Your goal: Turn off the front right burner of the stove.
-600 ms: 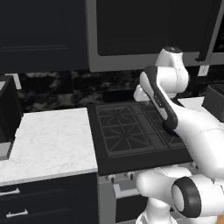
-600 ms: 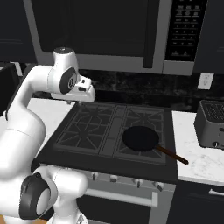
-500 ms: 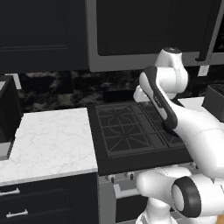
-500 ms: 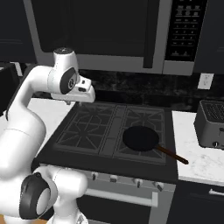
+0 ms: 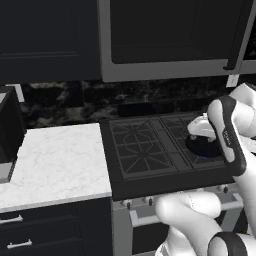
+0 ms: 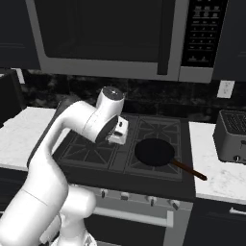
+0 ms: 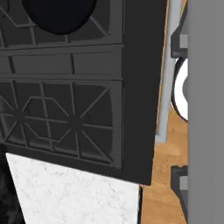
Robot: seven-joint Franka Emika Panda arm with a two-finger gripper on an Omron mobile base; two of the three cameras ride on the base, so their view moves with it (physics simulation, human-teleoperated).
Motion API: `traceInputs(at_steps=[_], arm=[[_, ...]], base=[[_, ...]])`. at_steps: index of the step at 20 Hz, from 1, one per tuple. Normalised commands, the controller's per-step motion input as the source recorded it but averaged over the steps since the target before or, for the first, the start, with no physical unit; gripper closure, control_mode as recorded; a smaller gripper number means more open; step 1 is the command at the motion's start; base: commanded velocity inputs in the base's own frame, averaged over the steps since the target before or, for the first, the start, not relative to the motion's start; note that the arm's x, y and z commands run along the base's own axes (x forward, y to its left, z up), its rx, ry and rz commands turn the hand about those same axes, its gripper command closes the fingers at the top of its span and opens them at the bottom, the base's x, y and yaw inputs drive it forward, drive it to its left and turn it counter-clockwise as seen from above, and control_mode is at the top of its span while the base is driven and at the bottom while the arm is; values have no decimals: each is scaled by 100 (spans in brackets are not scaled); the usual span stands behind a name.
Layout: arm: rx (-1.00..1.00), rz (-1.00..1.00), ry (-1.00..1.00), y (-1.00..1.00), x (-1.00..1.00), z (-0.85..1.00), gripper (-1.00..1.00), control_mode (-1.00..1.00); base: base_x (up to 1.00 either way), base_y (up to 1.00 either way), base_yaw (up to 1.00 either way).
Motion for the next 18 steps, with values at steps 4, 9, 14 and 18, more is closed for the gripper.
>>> traceInputs(at_steps=[4,9,14,18], arm=[[9,0,-20,-100,-100,-94,-100,-100],[4,0,-19,-100,-100,-97,-100,-100],[-5,0,-28,-100,-100,-100,-100,-100],[-21,0,-33,-100,-67,-92,-100,-100]], base=[[0,0,0],[0,0,0],[0,0,0],[0,0,0]])
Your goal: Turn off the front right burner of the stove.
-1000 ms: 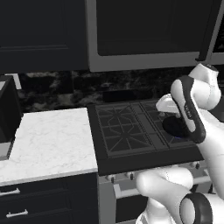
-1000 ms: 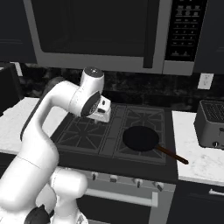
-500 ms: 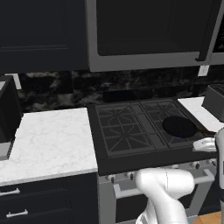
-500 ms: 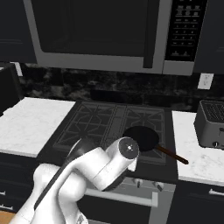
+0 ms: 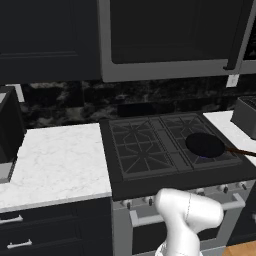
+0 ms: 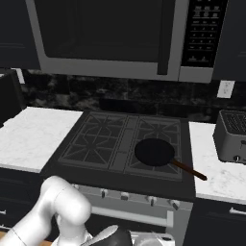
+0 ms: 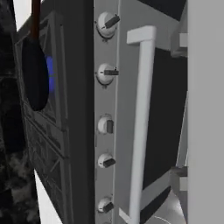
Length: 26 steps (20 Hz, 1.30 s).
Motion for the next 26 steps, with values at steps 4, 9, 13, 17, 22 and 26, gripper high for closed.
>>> traceInputs(at_steps=[4,9,13,17,22,26], arm=[[-11,-2,-59,-100,-1,-60,-100,-100],[-1,-4,-69,-92,22,-44,-100,-100],[0,0,-22,-46,9,-29,-100,-100],[0,0,-3,-4,46,-1,-100,-100],[-5,0,-8,0,59,0,-100,-100],[-1,3,-3,-6,59,0,-100,-100]], base=[[0,0,0],[0,0,0],[0,0,0],[0,0,0],[0,0,0],[0,0,0]])
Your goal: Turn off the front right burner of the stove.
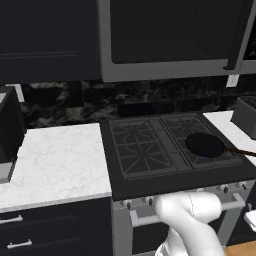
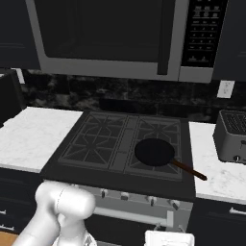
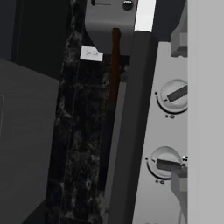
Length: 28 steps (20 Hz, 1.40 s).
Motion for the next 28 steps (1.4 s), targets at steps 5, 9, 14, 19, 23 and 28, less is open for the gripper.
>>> traceInputs(at_steps=[5,9,14,19,23,28], arm=[[0,2,0,0,53,0,-100,-100],[0,13,-8,-28,36,-3,-100,-100],[-1,11,2,-29,44,-13,-100,-100],[0,7,0,-29,29,-2,-100,-100],[-1,0,0,0,8,-11,-100,-100],[-7,0,0,9,0,-32,-100,-100]], base=[[0,0,0],[0,0,0],[0,0,0],[0,0,0],[0,0,0],[0,0,0]])
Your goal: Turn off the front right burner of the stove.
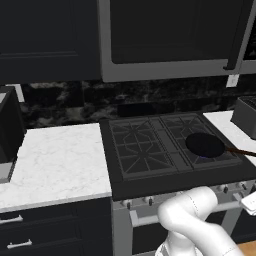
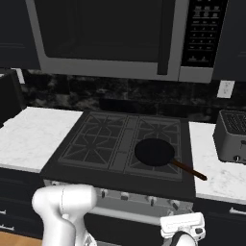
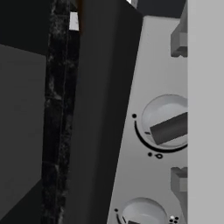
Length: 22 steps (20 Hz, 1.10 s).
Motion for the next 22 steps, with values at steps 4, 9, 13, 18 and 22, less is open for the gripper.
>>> traceInputs(at_steps=[4,9,13,18,22], arm=[[0,-2,0,22,16,-1,-100,-100],[0,-3,0,8,30,0,-100,-100],[0,0,0,0,10,0,-100,-100],[0,0,-1,0,0,0,-100,-100],[0,0,-7,2,-1,3,100,-100]], base=[[0,0,0],[0,0,0],[0,0,0],[0,0,0],[0,0,0]])
